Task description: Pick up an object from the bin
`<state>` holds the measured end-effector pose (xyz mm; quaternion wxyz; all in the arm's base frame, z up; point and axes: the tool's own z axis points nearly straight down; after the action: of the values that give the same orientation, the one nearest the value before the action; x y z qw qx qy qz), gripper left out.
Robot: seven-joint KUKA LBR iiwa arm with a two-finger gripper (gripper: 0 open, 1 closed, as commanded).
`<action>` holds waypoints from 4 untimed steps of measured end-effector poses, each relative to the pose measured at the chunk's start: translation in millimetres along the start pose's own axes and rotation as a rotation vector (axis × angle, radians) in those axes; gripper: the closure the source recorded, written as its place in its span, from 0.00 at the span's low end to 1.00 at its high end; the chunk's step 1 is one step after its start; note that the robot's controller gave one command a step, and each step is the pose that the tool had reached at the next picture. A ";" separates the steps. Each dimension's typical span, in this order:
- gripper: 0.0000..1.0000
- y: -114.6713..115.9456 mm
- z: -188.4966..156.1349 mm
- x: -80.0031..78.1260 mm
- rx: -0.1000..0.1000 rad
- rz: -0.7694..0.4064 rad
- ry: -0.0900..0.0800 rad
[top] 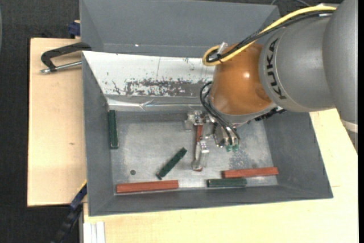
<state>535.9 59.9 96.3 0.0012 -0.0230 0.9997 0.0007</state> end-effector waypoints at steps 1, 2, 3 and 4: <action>0.00 43.6 -3.5 8.0 0.002 -0.045 -0.001; 1.00 36.8 13.0 32.7 0.000 0.076 0.001; 0.00 36.7 13.4 33.0 0.000 0.076 0.002; 1.00 36.7 13.5 33.1 0.000 0.077 0.002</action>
Offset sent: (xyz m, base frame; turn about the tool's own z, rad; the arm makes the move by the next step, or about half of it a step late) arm -0.0352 0.0343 -0.0140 0.0767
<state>501.2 95.0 82.8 0.0003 0.0153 0.9999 0.0009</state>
